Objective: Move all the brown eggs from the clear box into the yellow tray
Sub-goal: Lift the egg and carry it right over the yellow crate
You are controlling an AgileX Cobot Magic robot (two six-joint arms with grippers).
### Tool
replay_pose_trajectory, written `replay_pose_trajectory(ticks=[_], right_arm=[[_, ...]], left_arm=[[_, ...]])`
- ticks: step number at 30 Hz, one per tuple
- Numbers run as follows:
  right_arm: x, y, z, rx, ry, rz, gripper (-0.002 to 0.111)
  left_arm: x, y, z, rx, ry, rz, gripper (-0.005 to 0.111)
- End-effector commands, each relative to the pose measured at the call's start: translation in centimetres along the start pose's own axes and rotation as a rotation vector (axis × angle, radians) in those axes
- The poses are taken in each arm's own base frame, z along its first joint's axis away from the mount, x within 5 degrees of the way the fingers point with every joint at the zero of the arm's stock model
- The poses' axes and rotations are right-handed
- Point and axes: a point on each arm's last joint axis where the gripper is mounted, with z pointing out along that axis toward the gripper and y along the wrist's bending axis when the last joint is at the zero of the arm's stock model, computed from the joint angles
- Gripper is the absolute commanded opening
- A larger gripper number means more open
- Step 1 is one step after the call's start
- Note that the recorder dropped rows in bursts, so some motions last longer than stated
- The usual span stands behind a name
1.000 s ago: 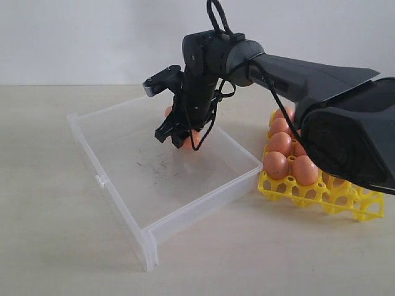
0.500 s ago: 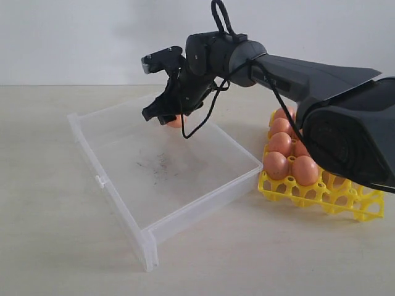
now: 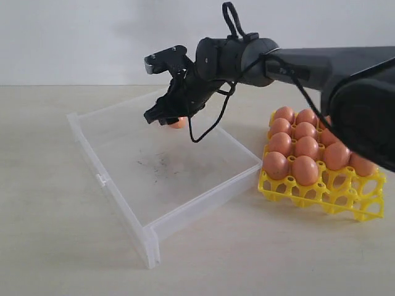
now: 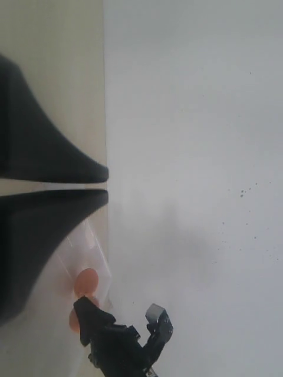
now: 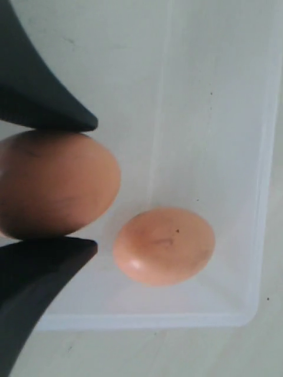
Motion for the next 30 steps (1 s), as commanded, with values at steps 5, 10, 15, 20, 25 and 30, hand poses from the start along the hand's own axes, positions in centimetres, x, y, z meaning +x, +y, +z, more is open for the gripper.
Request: replay_pose_trajectory(ticks=[5, 10, 15, 20, 25, 30], right_arm=[[4.7, -0.3, -6.2, 0.207, -0.277, -0.109, 0.000], [15.4, -0.2, -14.1, 0.426, -0.904, 0.172, 0.000], [24.5, -0.6, -16.9, 0.428, -0.689, 0.405, 0.000], [28.3, -0.7, -19.0, 0.437, -0.609, 0.511, 0.000], [28.1, -2.6, -19.3, 0.476, -0.658, 0.593, 0.000], [25.8, -4.3, -17.9, 0.343, -0.638, 0.657, 0.000]], left_arm=[[-0.2, 0.0, 0.0, -0.002, -0.013, 0.000, 0.004], [-0.2, 0.0, 0.0, -0.002, -0.013, 0.000, 0.004], [-0.2, 0.0, 0.0, -0.002, -0.013, 0.000, 0.004], [-0.2, 0.0, 0.0, -0.002, -0.013, 0.000, 0.004], [-0.2, 0.0, 0.0, -0.002, -0.013, 0.000, 0.004], [-0.2, 0.0, 0.0, -0.002, -0.013, 0.000, 0.004]])
